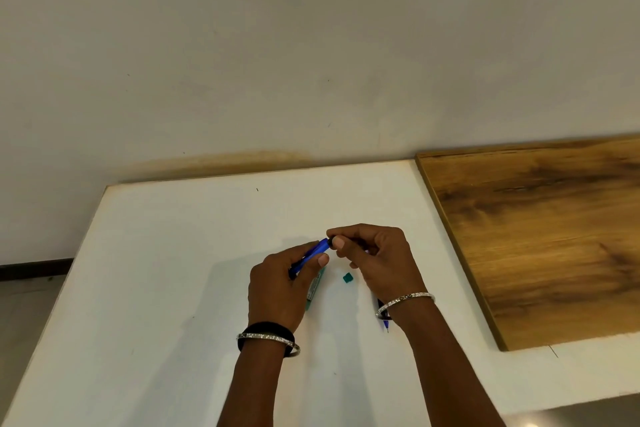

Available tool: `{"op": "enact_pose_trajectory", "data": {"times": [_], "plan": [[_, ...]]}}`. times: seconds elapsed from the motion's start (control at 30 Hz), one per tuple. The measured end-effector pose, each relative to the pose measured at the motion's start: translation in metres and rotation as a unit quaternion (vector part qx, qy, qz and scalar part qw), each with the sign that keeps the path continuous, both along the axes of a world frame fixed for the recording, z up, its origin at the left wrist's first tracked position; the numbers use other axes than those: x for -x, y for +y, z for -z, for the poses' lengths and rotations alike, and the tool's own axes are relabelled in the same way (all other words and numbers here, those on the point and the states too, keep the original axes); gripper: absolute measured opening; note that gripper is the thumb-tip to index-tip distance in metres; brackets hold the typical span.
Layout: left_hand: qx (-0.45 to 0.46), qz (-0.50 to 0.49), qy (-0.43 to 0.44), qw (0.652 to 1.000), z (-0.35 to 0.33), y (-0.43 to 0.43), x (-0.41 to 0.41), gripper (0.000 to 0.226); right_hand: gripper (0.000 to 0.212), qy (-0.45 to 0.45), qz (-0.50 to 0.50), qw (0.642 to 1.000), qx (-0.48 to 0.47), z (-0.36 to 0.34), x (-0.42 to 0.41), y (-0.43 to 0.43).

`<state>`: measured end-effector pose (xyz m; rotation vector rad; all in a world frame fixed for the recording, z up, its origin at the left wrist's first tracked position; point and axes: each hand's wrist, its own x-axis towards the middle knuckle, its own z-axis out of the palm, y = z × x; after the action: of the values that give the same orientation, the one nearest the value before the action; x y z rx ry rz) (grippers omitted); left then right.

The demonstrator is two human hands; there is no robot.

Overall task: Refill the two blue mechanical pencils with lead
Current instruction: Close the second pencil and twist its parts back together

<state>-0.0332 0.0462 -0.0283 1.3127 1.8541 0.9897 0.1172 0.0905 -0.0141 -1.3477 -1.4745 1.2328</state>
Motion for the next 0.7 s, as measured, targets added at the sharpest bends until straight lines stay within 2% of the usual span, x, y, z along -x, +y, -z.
{"op": "enact_pose_trajectory", "data": {"times": [0.33, 0.4, 0.53, 0.63, 0.7], "plan": [[-0.011, 0.001, 0.008, 1.000, -0.002, 0.000, -0.001, 0.039, 0.013, 0.028, -0.014, 0.999, 0.029, -0.001, -0.002, 0.000], [-0.013, -0.001, 0.003, 1.000, -0.004, 0.000, -0.002, 0.039, 0.013, 0.064, -0.010, 0.996, 0.056, -0.003, -0.002, 0.000], [-0.022, -0.001, -0.038, 0.999, -0.008, 0.000, -0.009, 0.024, 0.016, 0.134, -0.019, 0.983, 0.126, -0.003, 0.004, -0.002], [-0.028, 0.026, -0.042, 0.998, -0.010, -0.001, -0.012, 0.022, 0.018, 0.116, -0.035, 0.988, 0.098, -0.004, 0.008, -0.004], [-0.022, 0.040, -0.066, 0.997, -0.013, -0.001, -0.012, 0.026, 0.021, 0.131, -0.004, 0.989, 0.070, -0.005, 0.008, -0.003]]}}
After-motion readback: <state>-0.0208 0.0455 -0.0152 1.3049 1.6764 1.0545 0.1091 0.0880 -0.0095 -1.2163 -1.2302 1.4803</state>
